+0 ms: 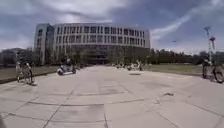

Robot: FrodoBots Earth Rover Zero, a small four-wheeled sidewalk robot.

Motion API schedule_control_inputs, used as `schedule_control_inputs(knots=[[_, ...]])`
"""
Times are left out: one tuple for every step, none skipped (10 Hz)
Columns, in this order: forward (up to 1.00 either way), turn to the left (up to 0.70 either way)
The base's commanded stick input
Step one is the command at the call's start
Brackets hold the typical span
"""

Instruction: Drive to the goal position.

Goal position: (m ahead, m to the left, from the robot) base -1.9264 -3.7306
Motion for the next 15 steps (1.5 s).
schedule_control_inputs(knots=[[0.6, 0.0], [0.6, 0.0], [0.6, 0.0], [0.6, 0.0], [0.6, 0.0], [0.6, 0.0], [0.6, 0.0], [0.6, 0.0], [0.6, 0.0], [0.6, 0.0], [0.6, 0.0], [0.6, 0.0], [0.6, 0.0], [0.6, 0.0], [0.6, 0.0]])
